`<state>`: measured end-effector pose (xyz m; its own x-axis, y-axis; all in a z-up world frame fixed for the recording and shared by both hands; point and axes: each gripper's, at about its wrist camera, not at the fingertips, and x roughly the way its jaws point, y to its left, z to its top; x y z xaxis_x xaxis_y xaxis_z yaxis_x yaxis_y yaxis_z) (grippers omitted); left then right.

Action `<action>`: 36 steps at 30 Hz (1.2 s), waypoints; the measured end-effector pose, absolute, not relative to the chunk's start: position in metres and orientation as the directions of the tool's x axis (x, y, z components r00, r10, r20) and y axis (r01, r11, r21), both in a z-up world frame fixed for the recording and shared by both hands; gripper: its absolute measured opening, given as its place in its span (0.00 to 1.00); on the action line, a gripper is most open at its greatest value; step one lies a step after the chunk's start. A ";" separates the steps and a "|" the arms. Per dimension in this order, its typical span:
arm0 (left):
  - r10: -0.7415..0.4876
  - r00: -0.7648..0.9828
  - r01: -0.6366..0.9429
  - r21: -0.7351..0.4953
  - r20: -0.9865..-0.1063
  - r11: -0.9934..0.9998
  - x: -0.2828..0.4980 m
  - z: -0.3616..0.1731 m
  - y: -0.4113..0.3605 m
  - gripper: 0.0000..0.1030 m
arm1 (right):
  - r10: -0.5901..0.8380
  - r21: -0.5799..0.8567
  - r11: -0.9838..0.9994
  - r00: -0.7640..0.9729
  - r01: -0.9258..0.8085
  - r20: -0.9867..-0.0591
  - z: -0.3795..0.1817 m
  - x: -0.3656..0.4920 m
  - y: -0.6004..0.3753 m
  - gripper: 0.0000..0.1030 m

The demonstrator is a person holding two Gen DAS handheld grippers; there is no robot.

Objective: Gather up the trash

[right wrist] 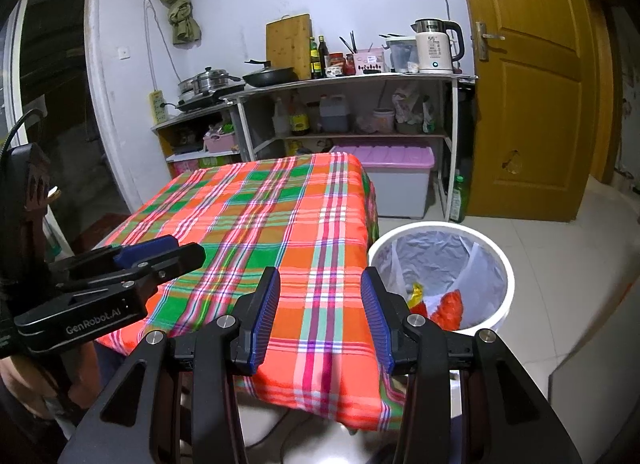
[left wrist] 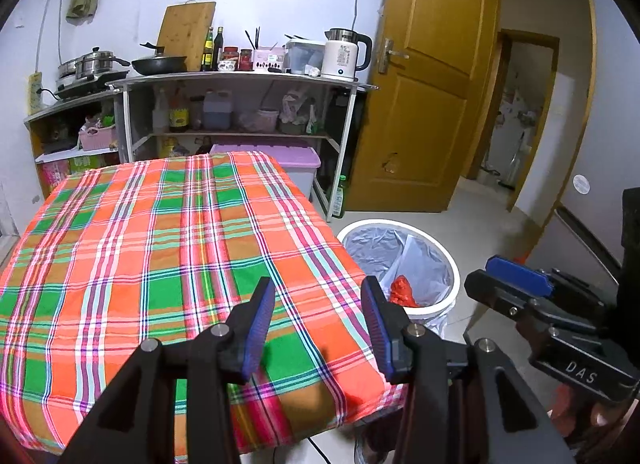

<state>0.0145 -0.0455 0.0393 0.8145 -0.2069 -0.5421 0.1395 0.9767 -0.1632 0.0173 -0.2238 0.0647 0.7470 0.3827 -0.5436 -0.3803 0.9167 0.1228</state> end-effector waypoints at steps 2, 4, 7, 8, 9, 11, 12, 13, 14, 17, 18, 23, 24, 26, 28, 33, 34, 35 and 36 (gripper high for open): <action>-0.204 0.816 0.140 -0.158 -0.541 0.978 0.013 0.040 -0.046 0.45 | 0.380 0.122 0.918 0.749 -0.378 -0.543 0.065 0.016 -0.224 0.42; -0.203 0.817 0.140 -0.155 -0.540 0.978 0.011 0.040 -0.047 0.45 | 0.378 0.123 0.919 0.751 -0.374 -0.542 0.066 0.015 -0.226 0.42; -0.200 0.817 0.137 -0.155 -0.541 0.978 0.009 0.040 -0.049 0.45 | 0.373 0.122 0.922 0.753 -0.368 -0.542 0.065 0.013 -0.227 0.42; -0.199 0.818 0.136 -0.155 -0.540 0.978 0.009 0.041 -0.049 0.45 | 0.372 0.122 0.922 0.753 -0.368 -0.542 0.065 0.012 -0.227 0.42; -0.199 0.818 0.137 -0.154 -0.540 0.979 0.009 0.041 -0.049 0.46 | 0.372 0.121 0.922 0.754 -0.367 -0.542 0.064 0.011 -0.227 0.42; -0.199 0.819 0.137 -0.153 -0.538 0.979 0.008 0.041 -0.049 0.46 | 0.369 0.119 0.923 0.753 -0.366 -0.544 0.064 0.010 -0.227 0.42; -0.200 0.820 0.138 -0.154 -0.537 0.978 0.008 0.041 -0.049 0.47 | 0.369 0.119 0.923 0.753 -0.366 -0.544 0.064 0.010 -0.227 0.42; -0.201 0.820 0.139 -0.154 -0.536 0.978 0.007 0.042 -0.049 0.48 | 0.369 0.119 0.923 0.753 -0.367 -0.544 0.064 0.009 -0.227 0.42; -0.200 0.821 0.139 -0.153 -0.535 0.978 0.006 0.042 -0.050 0.49 | 0.369 0.119 0.923 0.754 -0.366 -0.544 0.064 0.009 -0.227 0.42; -0.201 0.821 0.140 -0.153 -0.534 0.978 0.005 0.042 -0.050 0.50 | 0.368 0.118 0.924 0.754 -0.365 -0.545 0.065 0.009 -0.227 0.42; -0.201 0.821 0.140 -0.153 -0.534 0.978 0.006 0.042 -0.051 0.50 | 0.367 0.118 0.924 0.754 -0.364 -0.544 0.065 0.010 -0.227 0.42; -0.200 0.820 0.139 -0.153 -0.536 0.979 0.006 0.042 -0.053 0.51 | 0.364 0.118 0.925 0.755 -0.361 -0.546 0.065 0.010 -0.229 0.42; -0.200 0.820 0.139 -0.152 -0.536 0.979 0.006 0.042 -0.053 0.51 | 0.364 0.118 0.925 0.755 -0.361 -0.546 0.065 0.010 -0.230 0.42; -0.201 0.820 0.140 -0.153 -0.537 0.978 0.007 0.041 -0.053 0.51 | 0.364 0.118 0.925 0.754 -0.360 -0.547 0.065 0.010 -0.230 0.42; -0.201 0.818 0.140 -0.151 -0.538 0.978 0.007 0.041 -0.054 0.51 | 0.365 0.120 0.925 0.753 -0.361 -0.548 0.065 0.010 -0.230 0.42; -0.202 0.816 0.142 -0.150 -0.542 0.978 0.006 0.042 -0.055 0.51 | 0.363 0.118 0.925 0.752 -0.361 -0.550 0.066 0.010 -0.231 0.42; -0.201 0.816 0.142 -0.149 -0.542 0.979 0.006 0.042 -0.056 0.51 | 0.363 0.118 0.925 0.752 -0.361 -0.550 0.066 0.010 -0.231 0.42; -0.201 0.816 0.142 -0.148 -0.542 0.979 0.006 0.042 -0.056 0.51 | 0.363 0.118 0.925 0.752 -0.361 -0.550 0.066 0.010 -0.231 0.42; -0.201 0.815 0.142 -0.149 -0.543 0.979 0.006 0.042 -0.056 0.51 | 0.364 0.119 0.925 0.751 -0.360 -0.551 0.066 0.010 -0.231 0.42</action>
<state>0.0063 -0.0557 0.0417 0.8154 -0.2010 -0.5429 0.1420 0.9786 -0.1491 0.0102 -0.2306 0.0659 0.7514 0.3636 -0.5507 -0.3602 0.9252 0.1193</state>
